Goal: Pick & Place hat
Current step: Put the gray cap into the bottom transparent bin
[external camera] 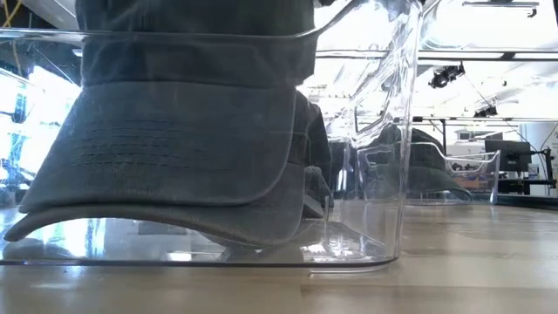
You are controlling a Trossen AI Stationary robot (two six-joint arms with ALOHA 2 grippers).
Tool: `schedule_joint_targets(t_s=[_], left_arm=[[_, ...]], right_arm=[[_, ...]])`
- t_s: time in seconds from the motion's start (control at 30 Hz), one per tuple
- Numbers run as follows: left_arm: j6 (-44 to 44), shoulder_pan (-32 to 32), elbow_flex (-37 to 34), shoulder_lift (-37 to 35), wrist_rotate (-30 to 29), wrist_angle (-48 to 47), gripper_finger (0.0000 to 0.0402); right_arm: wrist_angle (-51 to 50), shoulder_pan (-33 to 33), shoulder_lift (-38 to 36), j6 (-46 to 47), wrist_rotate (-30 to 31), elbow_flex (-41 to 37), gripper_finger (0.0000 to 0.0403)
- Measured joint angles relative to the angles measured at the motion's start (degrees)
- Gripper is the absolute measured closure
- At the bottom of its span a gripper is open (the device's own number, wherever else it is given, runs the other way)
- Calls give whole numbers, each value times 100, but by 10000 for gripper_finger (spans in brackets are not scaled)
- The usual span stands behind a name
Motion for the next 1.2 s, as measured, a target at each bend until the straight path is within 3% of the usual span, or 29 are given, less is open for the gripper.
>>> schedule_joint_targets(t_s=[0.1,0.17,0.27,0.37,0.47,0.77,0.83,0.97,1.03,1.2], left_arm=[[0,0,0,0,0,11,399],[0,0,0,0,2,14,399],[0,0,0,0,3,14,399],[1,0,-2,0,-1,20,399],[2,0,-2,0,-4,22,399],[2,0,-2,0,5,33,399],[2,0,-2,0,19,48,399],[4,0,-2,0,36,49,399],[3,0,-2,0,35,53,399],[4,0,-2,2,35,51,399]], right_arm=[[205,-88,0,98,-474,0,234],[334,-128,0,202,-413,0,188],[376,-154,0,335,255,0,128],[352,-154,49,396,976,0,98],[399,-156,195,504,1144,0,92],[1498,-165,472,681,-118,55,92],[1574,-162,437,740,36,57,92],[1319,-166,434,616,996,57,92],[1235,-193,493,530,1003,57,92],[1625,-270,599,506,-249,57,92]])
